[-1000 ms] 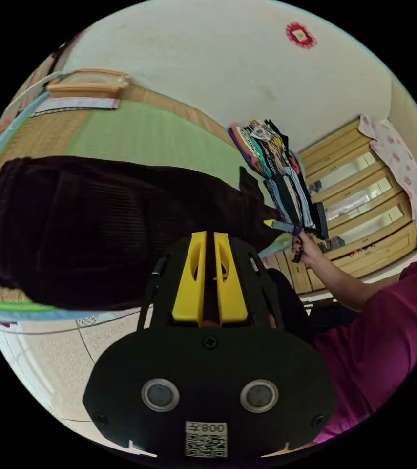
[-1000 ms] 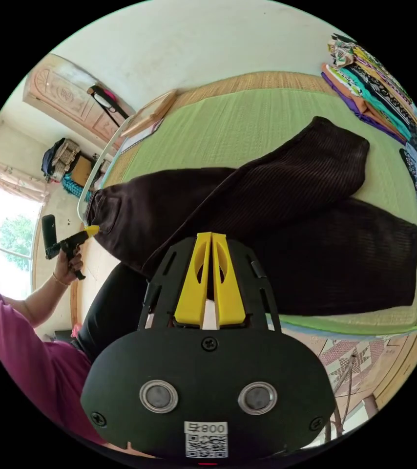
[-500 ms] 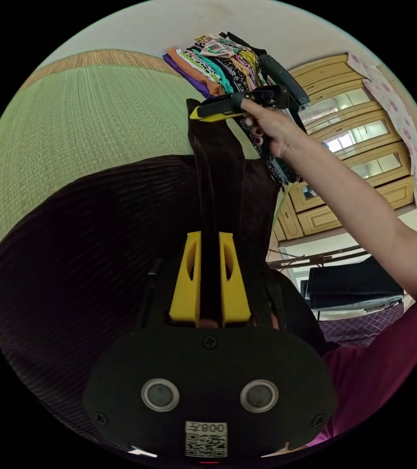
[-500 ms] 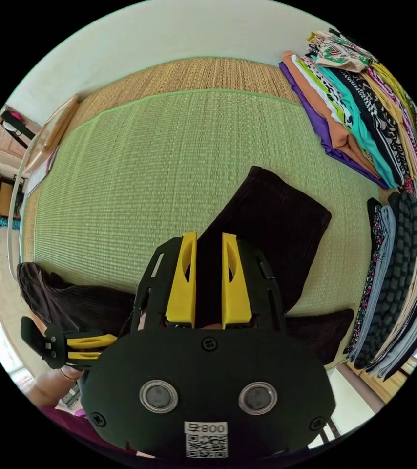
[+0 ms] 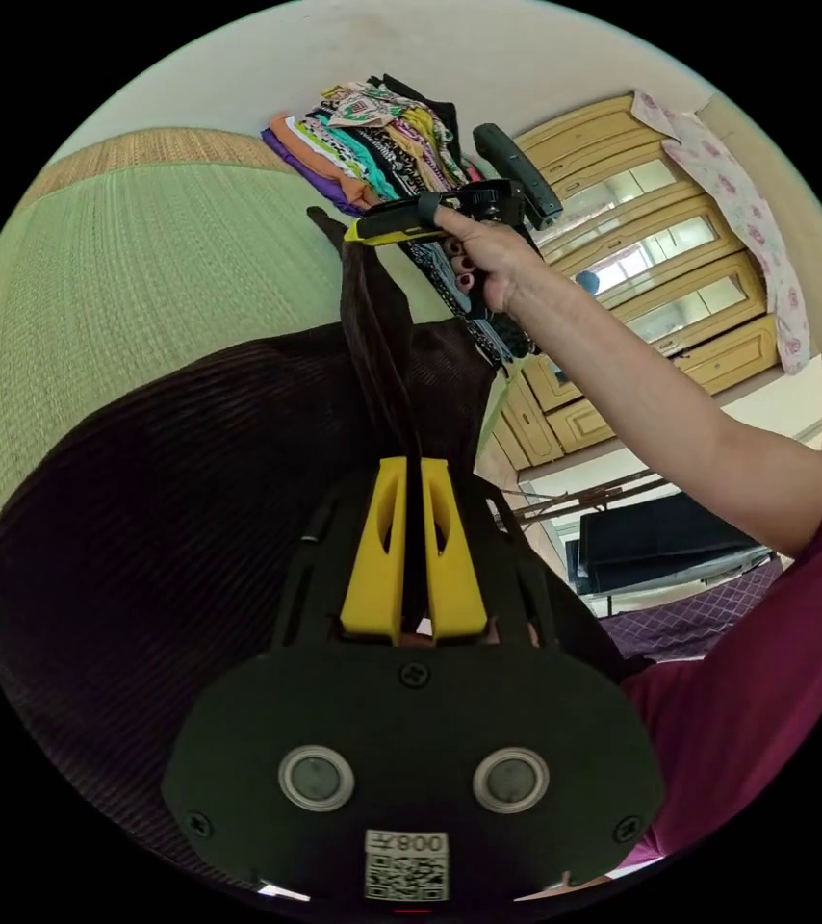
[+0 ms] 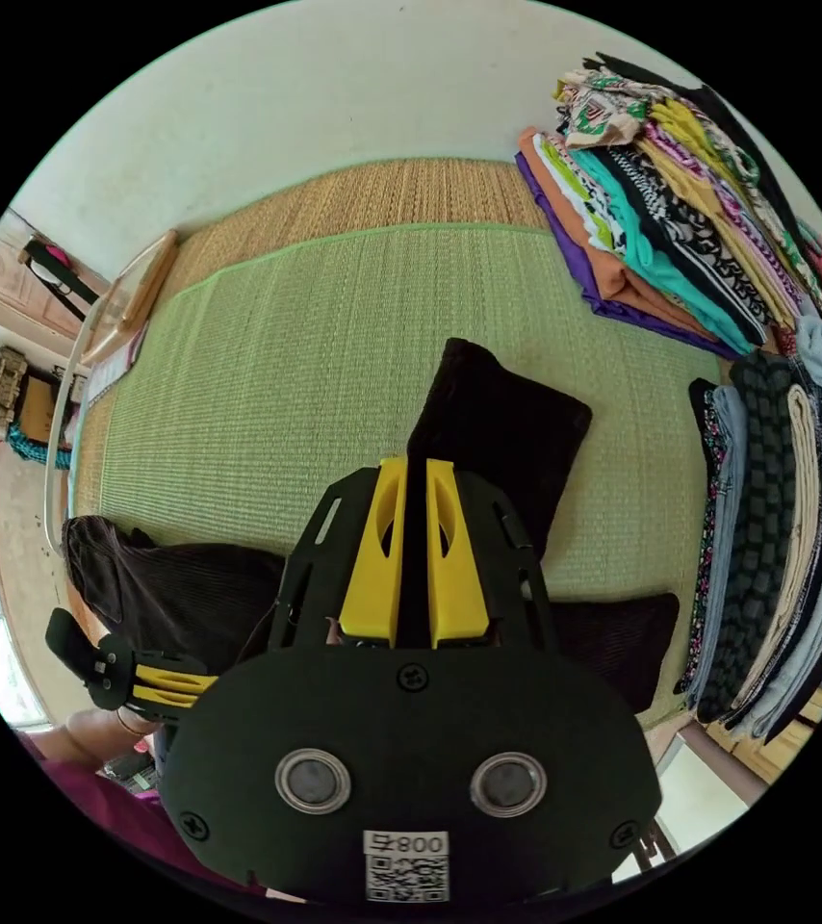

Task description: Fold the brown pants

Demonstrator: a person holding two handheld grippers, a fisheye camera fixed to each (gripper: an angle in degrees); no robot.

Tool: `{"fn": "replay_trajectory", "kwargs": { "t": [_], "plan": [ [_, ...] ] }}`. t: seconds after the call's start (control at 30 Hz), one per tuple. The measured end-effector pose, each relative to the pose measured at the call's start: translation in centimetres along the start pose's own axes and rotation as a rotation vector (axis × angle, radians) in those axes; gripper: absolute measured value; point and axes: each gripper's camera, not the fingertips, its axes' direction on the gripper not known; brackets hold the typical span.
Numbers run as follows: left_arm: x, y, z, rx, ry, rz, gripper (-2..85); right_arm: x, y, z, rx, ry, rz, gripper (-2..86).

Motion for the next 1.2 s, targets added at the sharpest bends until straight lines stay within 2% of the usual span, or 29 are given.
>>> {"fn": "replay_trajectory", "kwargs": {
  "t": [0.17, 0.27, 0.4, 0.57, 0.73, 0.87, 1.07, 1.2],
  "plan": [
    [4.7, -3.4, 4.3, -0.105, -0.073, 0.133, 2.7, 9.8, 13.9, -8.6, 0.155, -0.114, 0.107, 3.3],
    [6.7, -4.9, 7.3, -0.174, -0.119, 0.18, 2.8, 15.2, 22.5, -10.1, 0.189, -0.165, 0.197, 3.2],
    [8.4, -6.9, 11.2, -0.257, -0.186, 0.209, 3.3, 21.8, 32.2, -8.8, 0.233, -0.284, 0.368, 3.1],
    [9.3, -9.7, 13.3, -0.293, -0.151, 0.193, 5.0, 29.4, 43.8, -4.0, 0.282, -0.481, 0.599, 3.1],
    [10.9, -13.6, 12.9, -0.243, -0.091, 0.213, 6.2, 33.1, 49.7, -2.5, 0.367, -0.592, 0.638, 3.4],
    [11.5, -18.8, 13.6, -0.176, -0.112, 0.244, 6.7, 35.8, 54.2, -2.9, 0.522, -0.652, 0.688, 3.8],
    [12.0, -30.4, 20.7, -0.195, -0.138, 0.328, 7.8, 38.6, 58.2, -4.3, 0.655, -0.625, 0.729, 5.1],
    [12.5, -37.2, 27.1, -0.25, -0.171, 0.365, 8.0, 39.6, 59.2, -5.1, 0.669, -0.601, 0.745, 4.6]
  ]
}}
